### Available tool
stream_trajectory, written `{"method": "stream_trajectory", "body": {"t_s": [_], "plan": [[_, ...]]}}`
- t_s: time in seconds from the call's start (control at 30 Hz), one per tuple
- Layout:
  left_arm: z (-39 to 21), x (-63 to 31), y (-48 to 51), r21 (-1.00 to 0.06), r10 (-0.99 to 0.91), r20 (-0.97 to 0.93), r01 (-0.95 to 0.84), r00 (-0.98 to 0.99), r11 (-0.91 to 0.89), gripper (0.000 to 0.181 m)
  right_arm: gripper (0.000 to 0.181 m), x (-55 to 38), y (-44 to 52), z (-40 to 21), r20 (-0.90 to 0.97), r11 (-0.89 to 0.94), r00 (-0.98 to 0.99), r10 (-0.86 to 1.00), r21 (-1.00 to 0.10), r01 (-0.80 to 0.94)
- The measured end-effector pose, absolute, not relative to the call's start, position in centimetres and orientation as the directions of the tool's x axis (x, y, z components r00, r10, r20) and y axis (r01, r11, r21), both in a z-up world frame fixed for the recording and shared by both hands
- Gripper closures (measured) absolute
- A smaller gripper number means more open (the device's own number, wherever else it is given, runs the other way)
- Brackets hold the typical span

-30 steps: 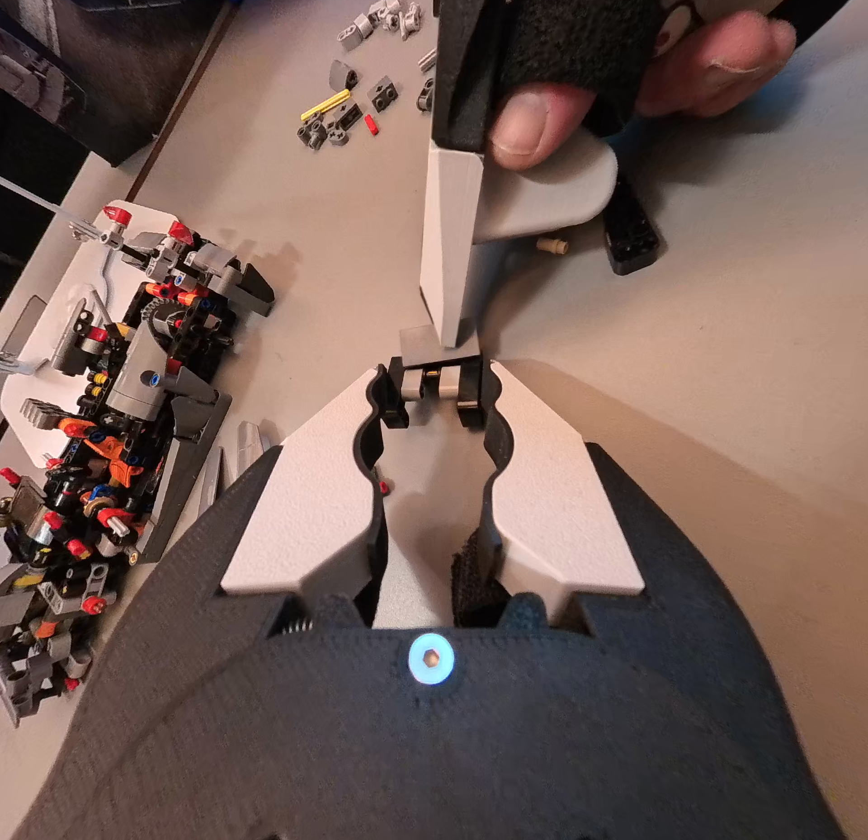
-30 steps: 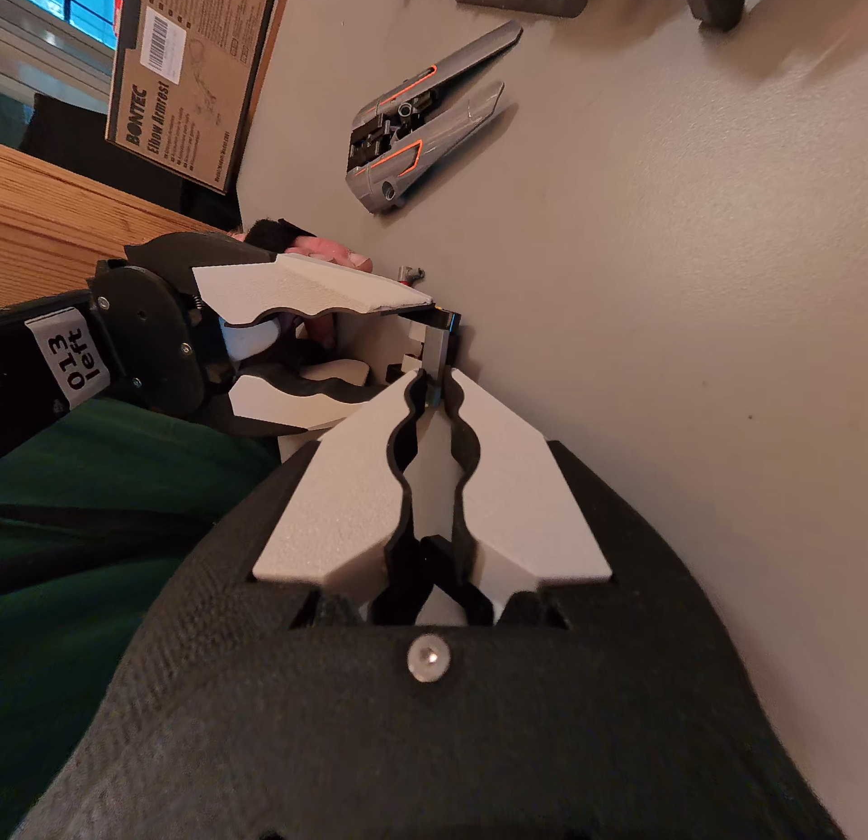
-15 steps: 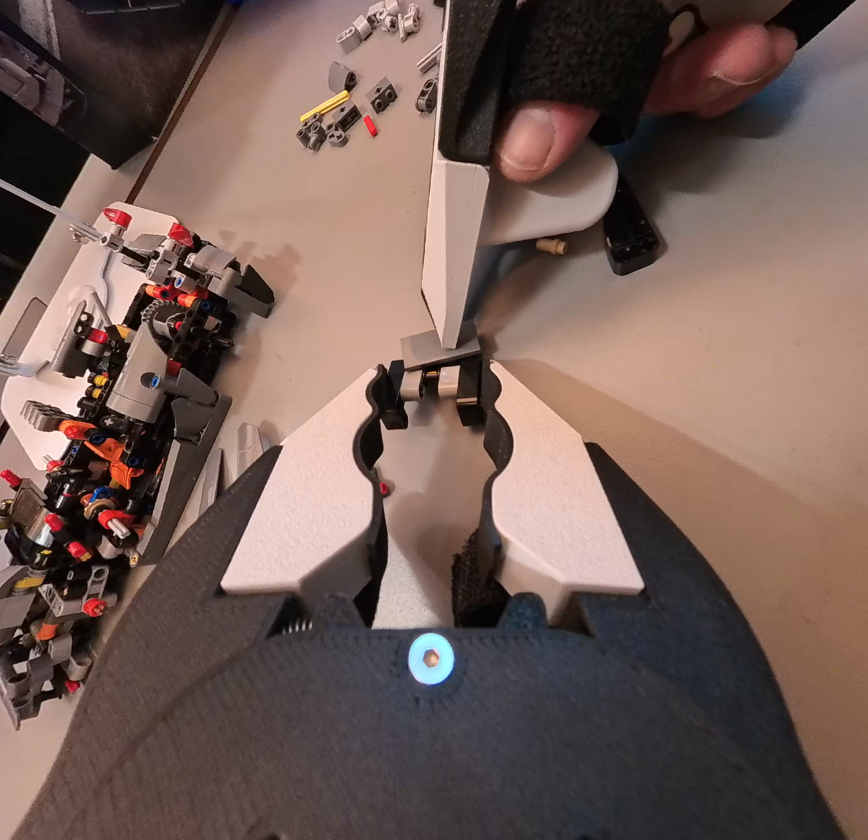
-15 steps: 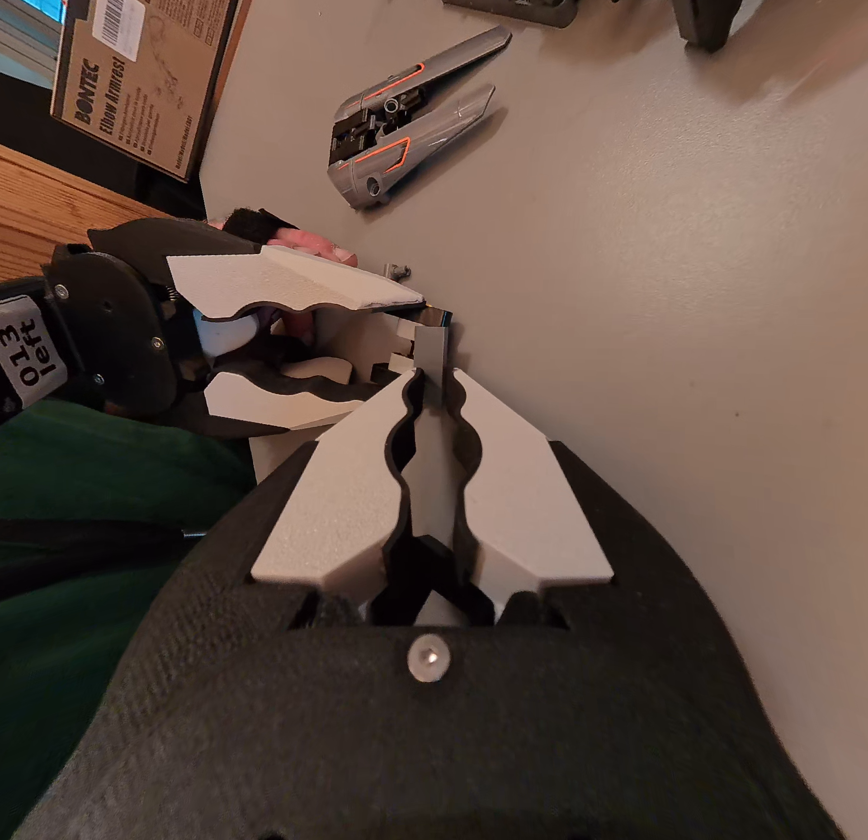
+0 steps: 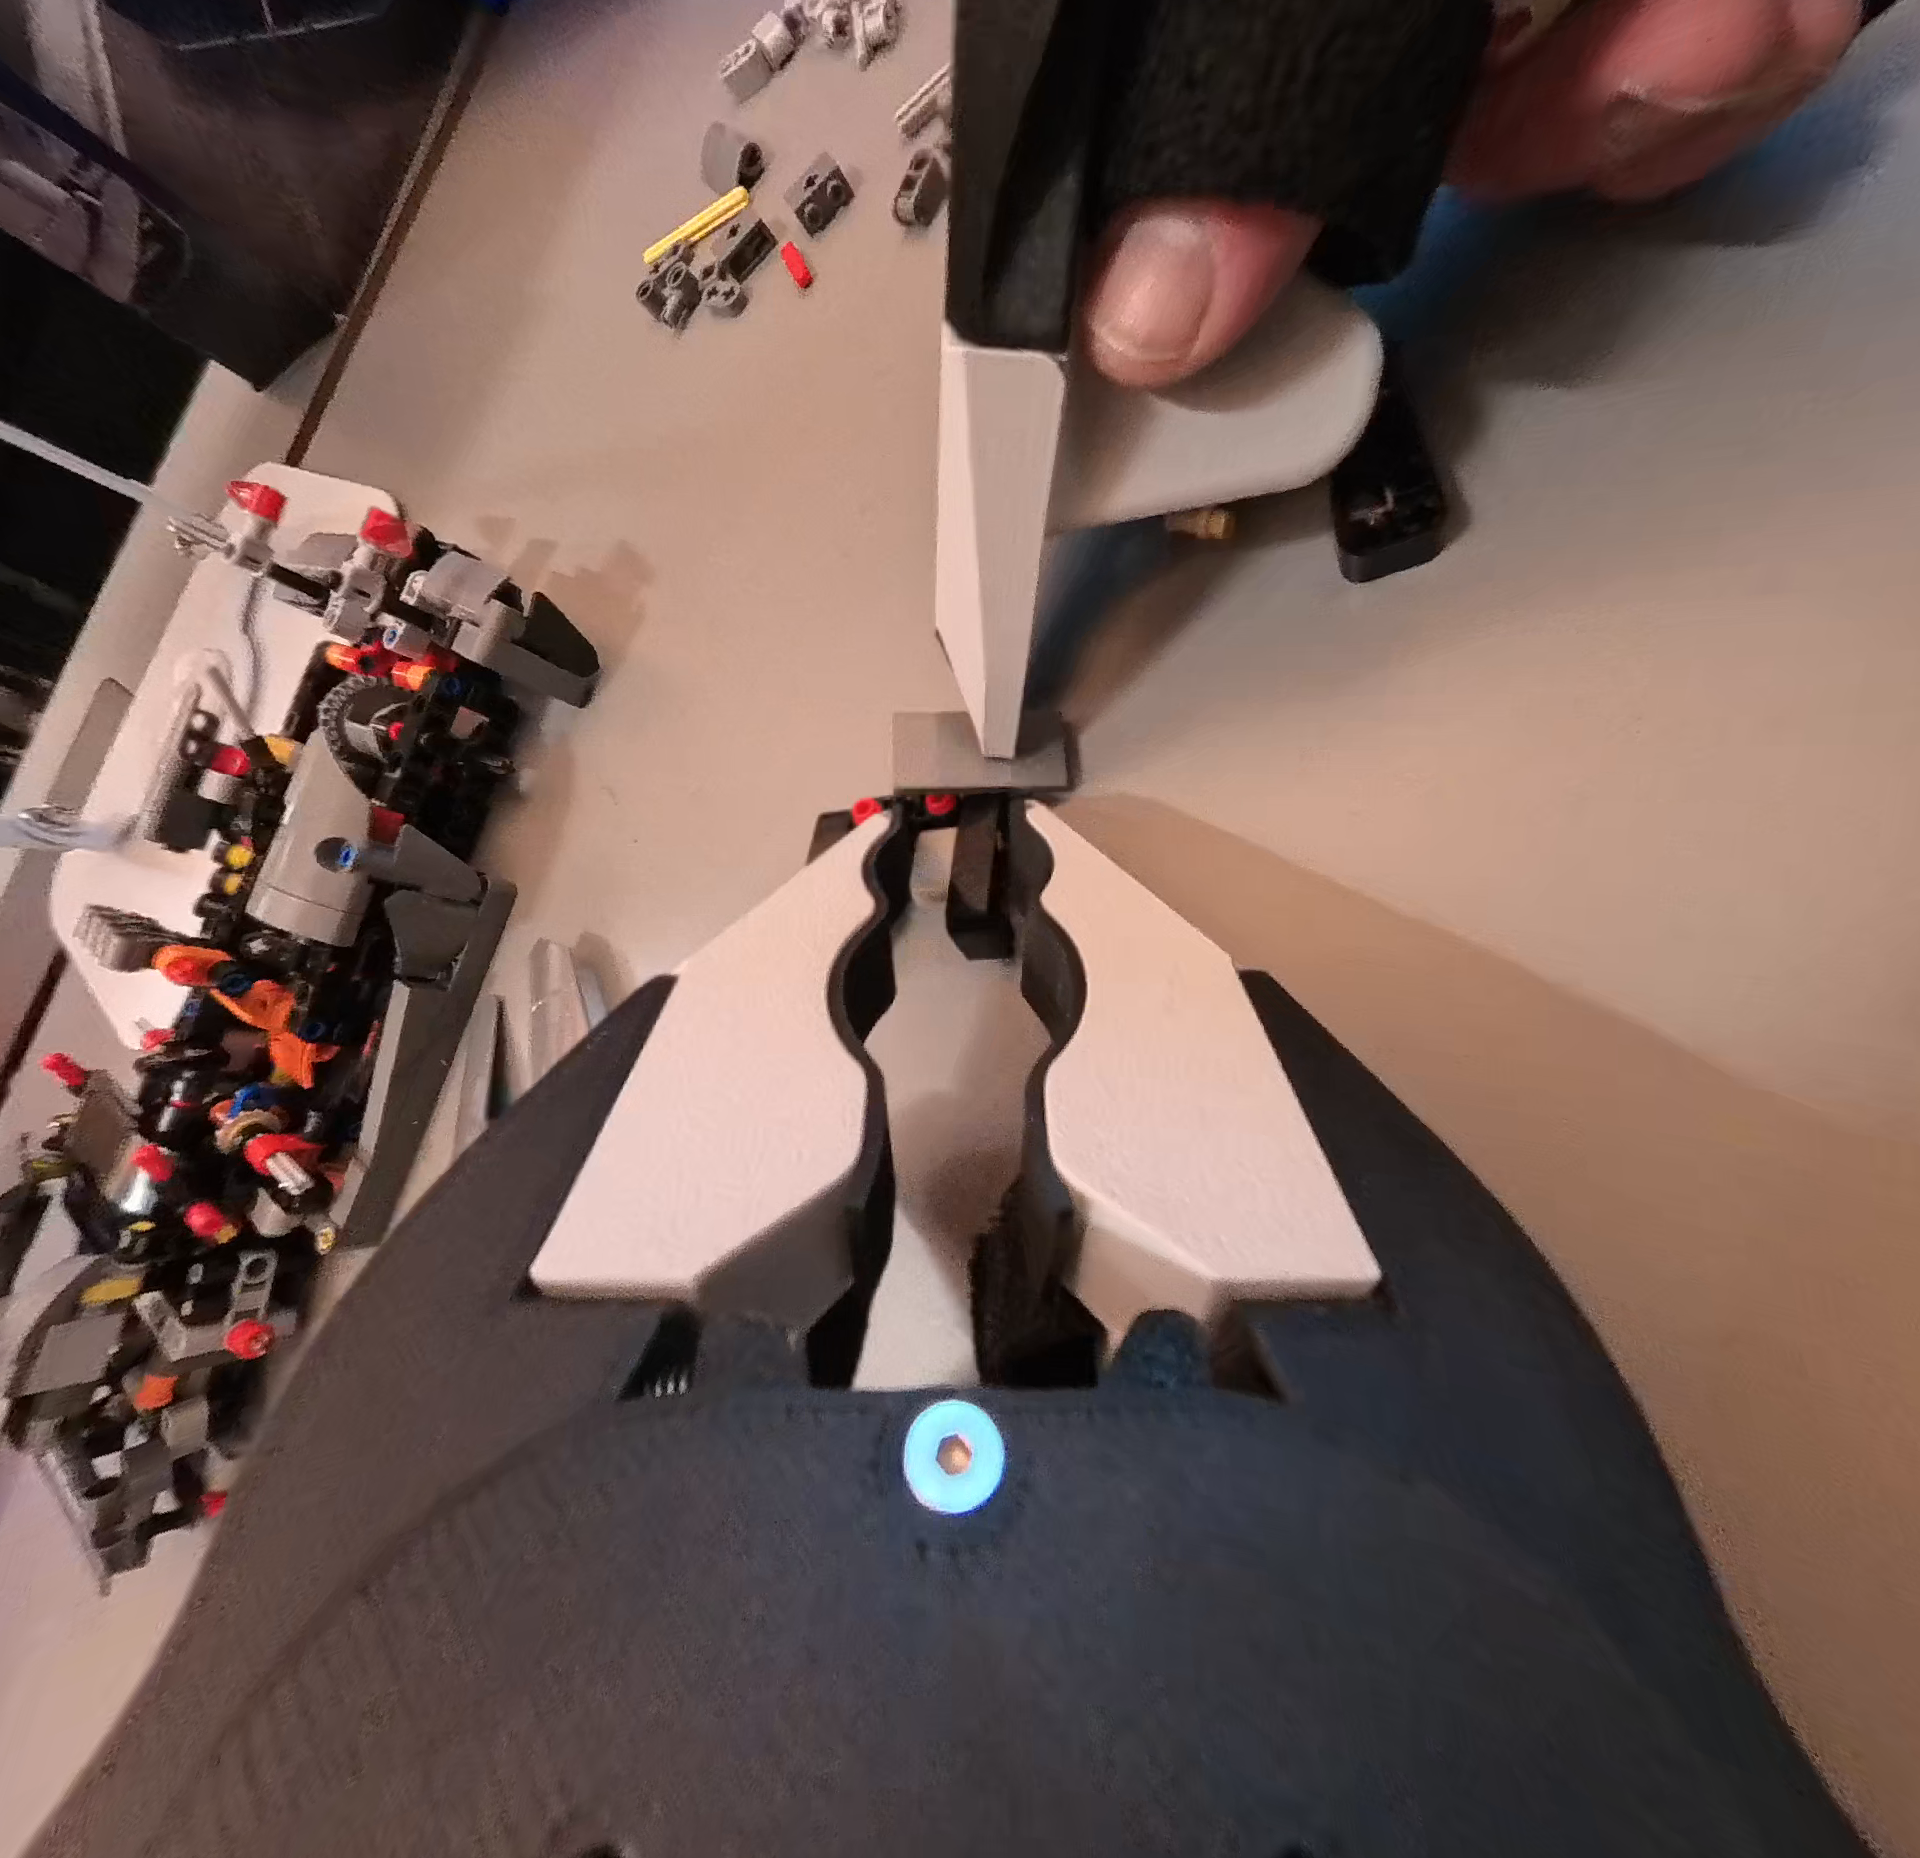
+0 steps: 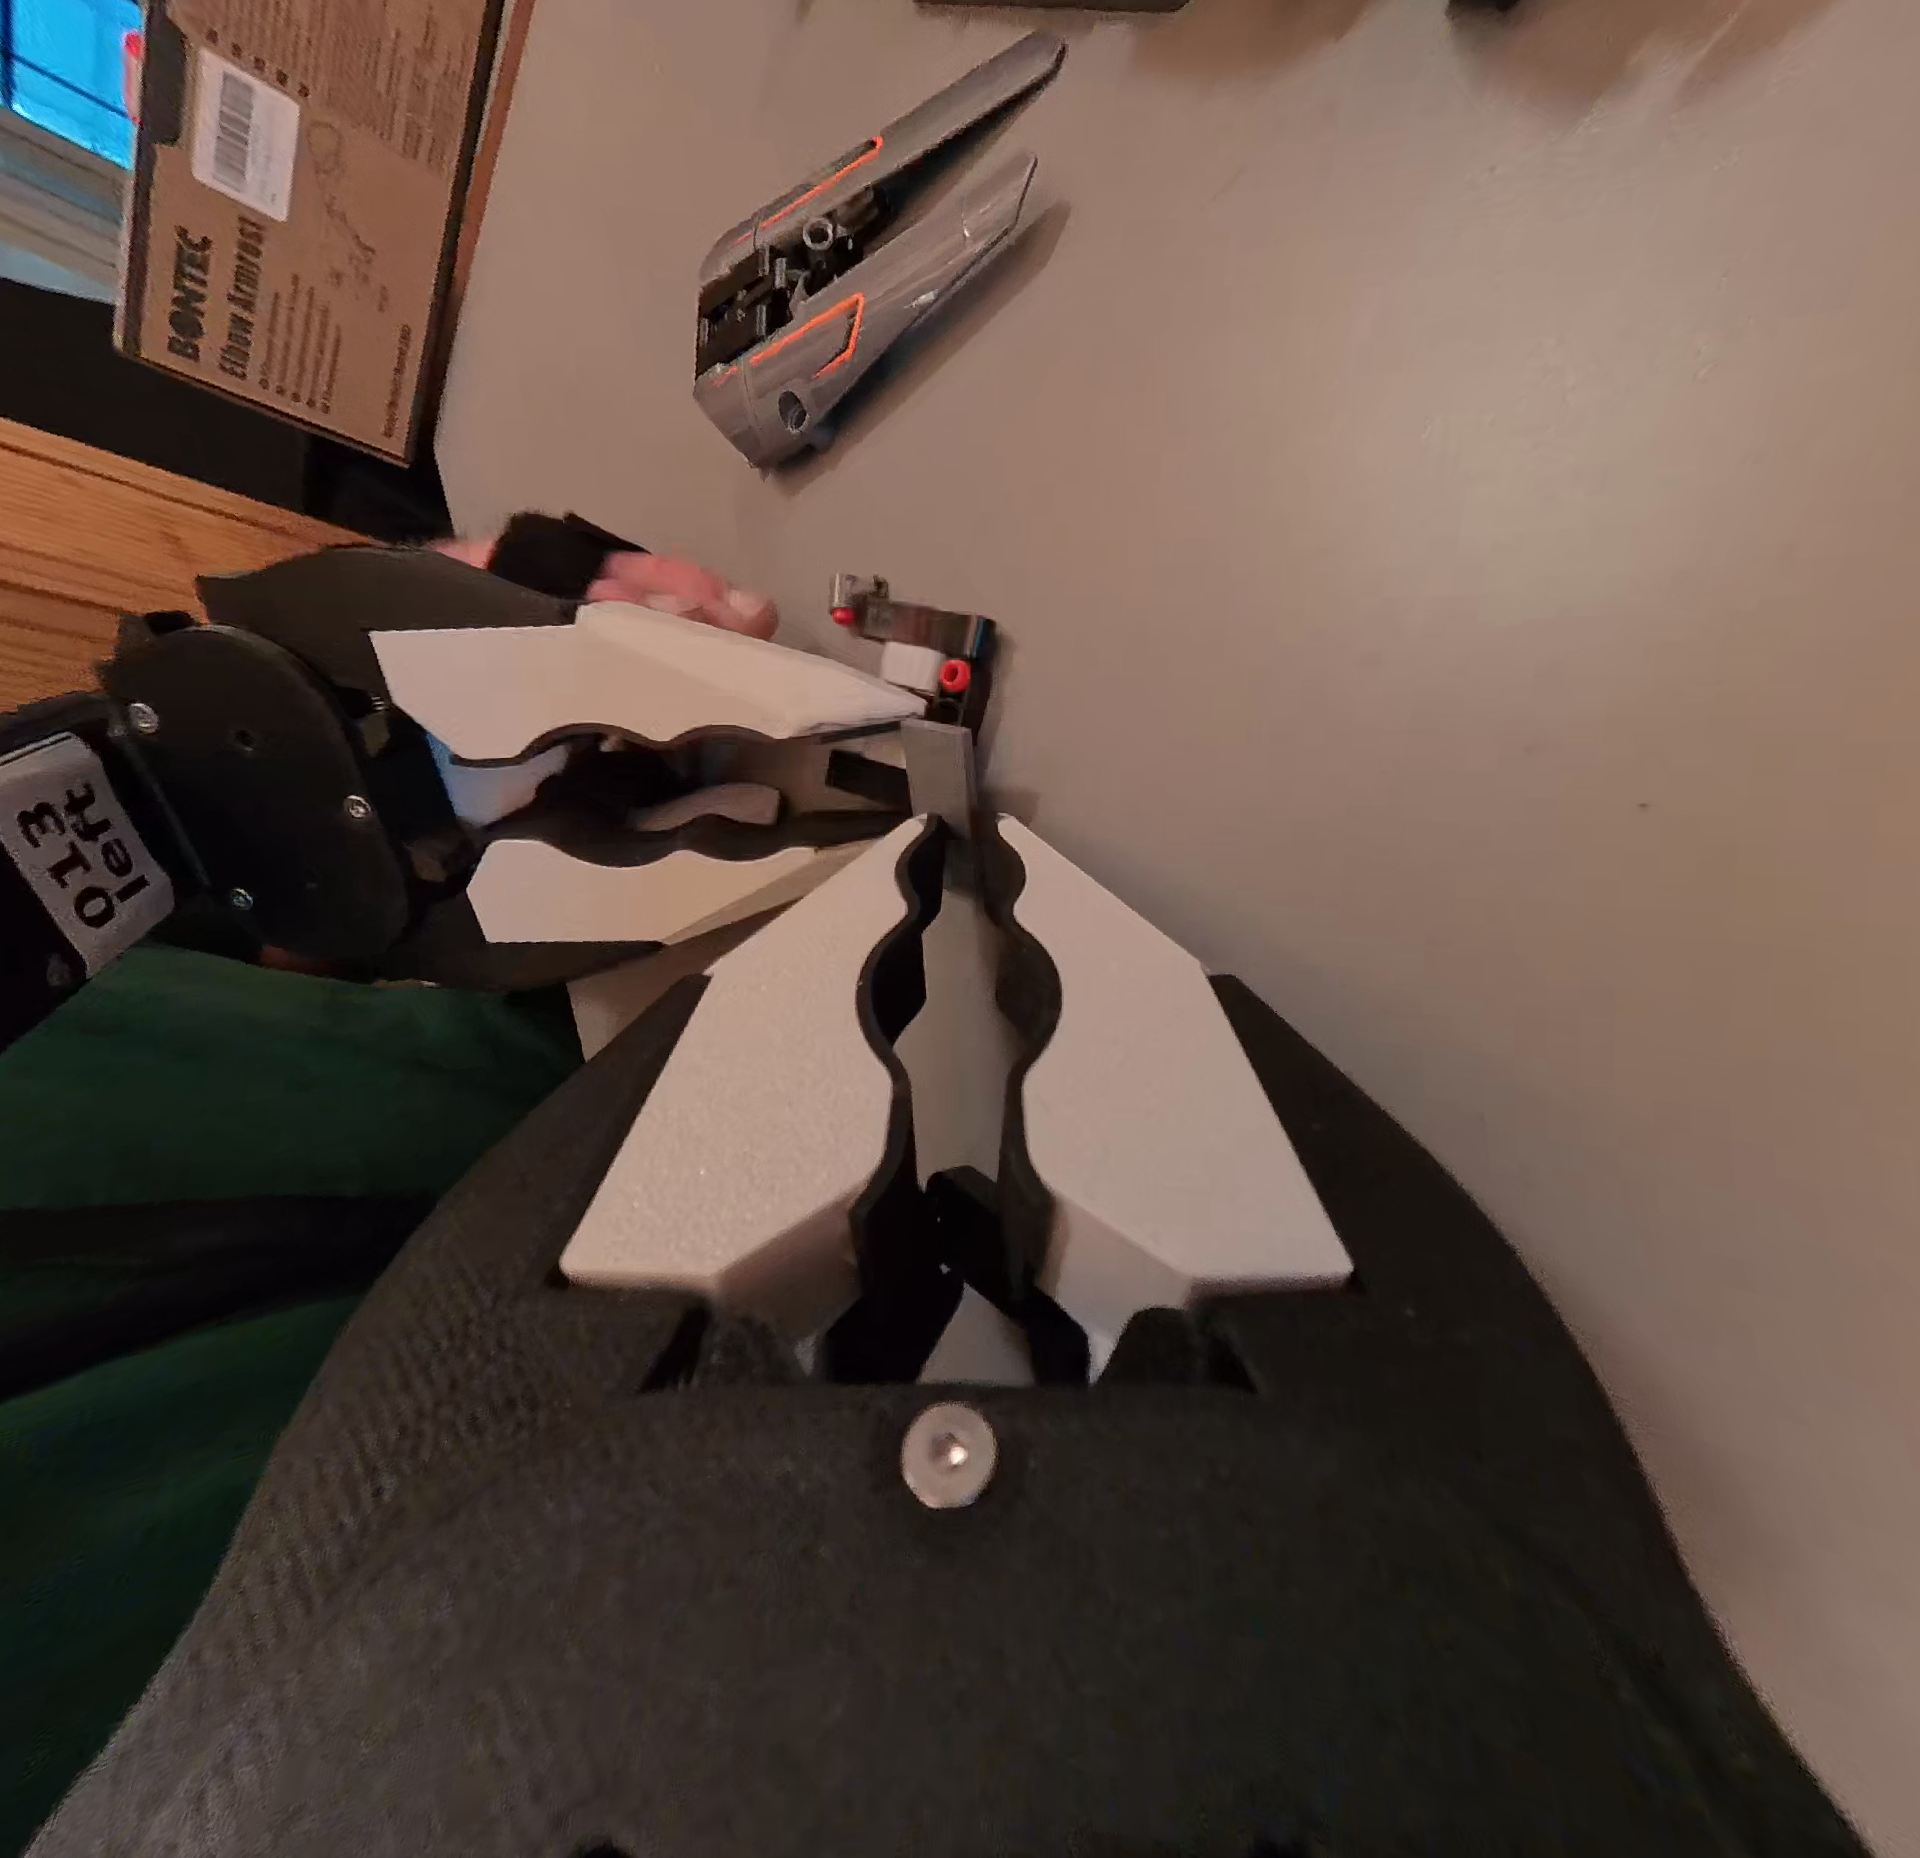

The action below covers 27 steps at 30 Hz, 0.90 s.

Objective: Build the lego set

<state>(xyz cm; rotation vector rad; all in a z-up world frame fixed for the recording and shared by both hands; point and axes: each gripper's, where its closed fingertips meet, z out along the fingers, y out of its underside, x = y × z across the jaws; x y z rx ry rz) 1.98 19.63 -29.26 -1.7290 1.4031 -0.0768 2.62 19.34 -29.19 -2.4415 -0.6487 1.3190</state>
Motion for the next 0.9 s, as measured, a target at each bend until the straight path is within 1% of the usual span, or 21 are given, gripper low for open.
{"method": "stream_trajectory", "body": {"t_s": [0.03,0.17,0.3,0.47,0.6,0.63,0.7,0.77,0.8,0.83,0.9], "plan": [[-29.2,2.0,19.7,-0.641,-0.809,-0.468,-0.767,0.355,0.034,0.165,0.177,2.6,19.4,-29.1,-0.714,-0.858,0.479,0.512,-0.454,0.241],[-29.2,1.8,19.9,-0.662,-0.820,-0.441,-0.749,0.366,0.021,0.164,0.178,2.5,19.4,-29.0,-0.722,-0.861,0.474,0.505,-0.457,0.223],[-28.6,1.6,20.0,-0.683,-0.825,-0.429,-0.730,0.369,0.029,0.154,0.180,2.4,19.7,-28.8,-0.726,-0.860,0.466,0.506,-0.463,0.214],[-27.3,1.3,19.9,-0.713,-0.831,-0.411,-0.701,0.375,0.037,0.146,0.180,2.3,20.1,-28.6,-0.726,-0.854,0.454,0.517,-0.472,0.218],[-28.3,-0.1,21.3,-0.663,-0.837,-0.394,-0.748,0.379,-0.026,0.136,0.180,1.7,20.4,-28.1,-0.761,-0.867,0.418,0.496,-0.460,0.192],[-28.7,-0.1,21.3,-0.661,-0.858,-0.359,-0.749,0.368,-0.046,0.134,0.180,1.5,20.4,-28.1,-0.762,-0.867,0.416,0.496,-0.460,0.191],[-29.1,0.1,21.3,-0.664,-0.884,-0.289,-0.742,0.367,-0.090,0.136,0.180,1.3,20.6,-28.2,-0.767,-0.869,0.411,0.493,-0.456,0.191],[-29.2,0.1,21.5,-0.662,-0.893,-0.274,-0.744,0.356,-0.093,0.134,0.180,1.1,20.8,-28.1,-0.773,-0.872,0.406,0.488,-0.454,0.183],[-29.3,0.2,21.5,-0.666,-0.901,-0.252,-0.739,0.353,-0.104,0.141,0.180,1.1,20.9,-28.1,-0.772,-0.872,0.408,0.487,-0.453,0.183],[-29.3,0.3,21.4,-0.672,-0.905,-0.229,-0.731,0.358,-0.119,0.143,0.180,1.1,21.1,-28.2,-0.772,-0.872,0.409,0.487,-0.453,0.184],[-29.3,0.3,21.4,-0.679,-0.903,-0.232,-0.725,0.363,-0.117,0.143,0.181,1.0,21.2,-28.2,-0.771,-0.873,0.412,0.486,-0.451,0.186]]}}
